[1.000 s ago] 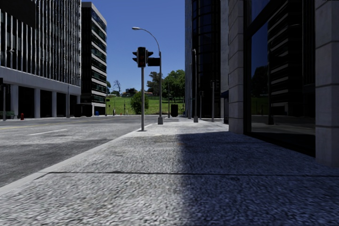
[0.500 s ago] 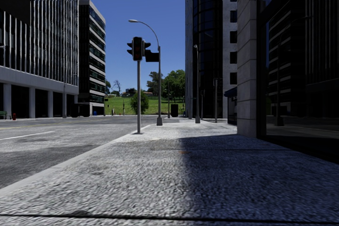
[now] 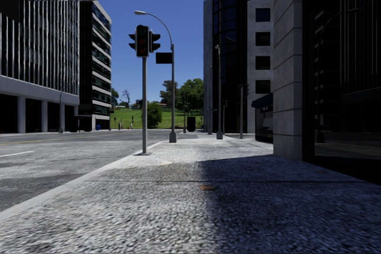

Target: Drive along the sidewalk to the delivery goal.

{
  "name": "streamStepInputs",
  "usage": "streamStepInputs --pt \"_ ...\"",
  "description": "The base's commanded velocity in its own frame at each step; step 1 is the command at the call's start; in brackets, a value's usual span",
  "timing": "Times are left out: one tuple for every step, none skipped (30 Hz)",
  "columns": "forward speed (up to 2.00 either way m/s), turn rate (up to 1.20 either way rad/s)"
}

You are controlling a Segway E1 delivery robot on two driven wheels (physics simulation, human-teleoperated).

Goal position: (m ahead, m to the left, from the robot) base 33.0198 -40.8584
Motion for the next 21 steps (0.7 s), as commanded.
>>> streamStepInputs --pt "2.0 -0.28" --pt "2.0 -0.28" --pt "2.0 -0.28" --pt "2.0 -0.28" --pt "2.0 -0.28" --pt "2.0 -0.28" --pt "2.0 -0.28" --pt "2.0 -0.28" --pt "2.0 -0.28" --pt "2.0 -0.28" --pt "2.0 -0.28" --pt "2.0 -0.28" --pt "2.0 -0.28" --pt "2.0 -0.28" --pt "2.0 0.0" --pt "2.0 0.0" --pt "2.0 0.0" --pt "2.0 0.0" --pt "2.0 0.0" --pt "2.0 0.0" --pt "2.0 0.0"
